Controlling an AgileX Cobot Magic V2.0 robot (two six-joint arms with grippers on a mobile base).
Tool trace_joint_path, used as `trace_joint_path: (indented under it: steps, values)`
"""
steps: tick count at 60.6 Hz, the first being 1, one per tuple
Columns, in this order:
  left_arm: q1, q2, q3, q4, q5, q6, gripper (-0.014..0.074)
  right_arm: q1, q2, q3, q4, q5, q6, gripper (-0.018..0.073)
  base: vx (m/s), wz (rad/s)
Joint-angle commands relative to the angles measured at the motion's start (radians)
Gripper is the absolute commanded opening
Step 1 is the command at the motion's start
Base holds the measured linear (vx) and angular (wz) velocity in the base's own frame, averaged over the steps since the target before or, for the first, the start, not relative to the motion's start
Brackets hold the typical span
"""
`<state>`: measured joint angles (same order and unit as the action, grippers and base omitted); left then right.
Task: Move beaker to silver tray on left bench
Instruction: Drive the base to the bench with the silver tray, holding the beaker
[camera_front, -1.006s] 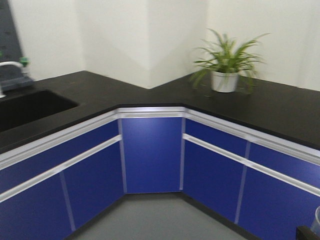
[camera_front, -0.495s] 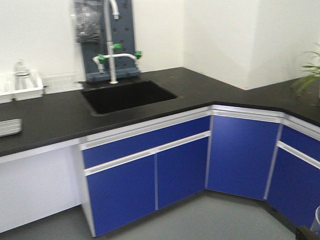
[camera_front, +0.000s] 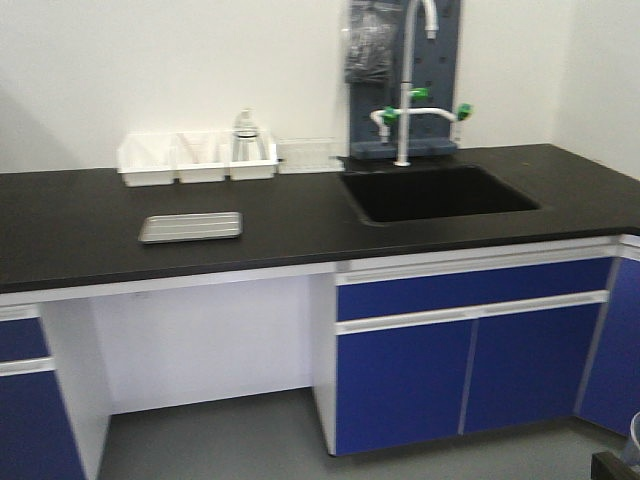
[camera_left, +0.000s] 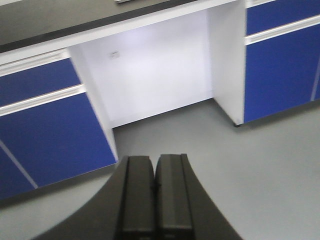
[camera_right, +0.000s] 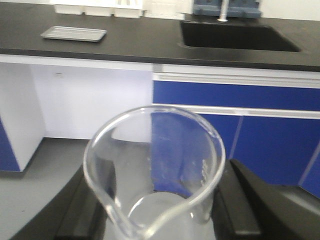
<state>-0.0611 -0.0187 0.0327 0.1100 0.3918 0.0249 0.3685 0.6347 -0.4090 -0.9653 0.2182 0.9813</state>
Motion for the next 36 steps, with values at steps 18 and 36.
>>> trace_joint_path:
  steps: [18,36]
  values:
    - [-0.004,-0.008,0.02,-0.003,-0.082,-0.002,0.0001,-0.002,-0.003,-0.032,-0.022,-0.042,0.0,-0.0011,0.1,0.39]
    - [-0.004,-0.008,0.02,-0.003,-0.082,-0.002,0.0001,-0.002,-0.003,-0.032,-0.022,-0.042,0.0,-0.0011,0.18,0.29]
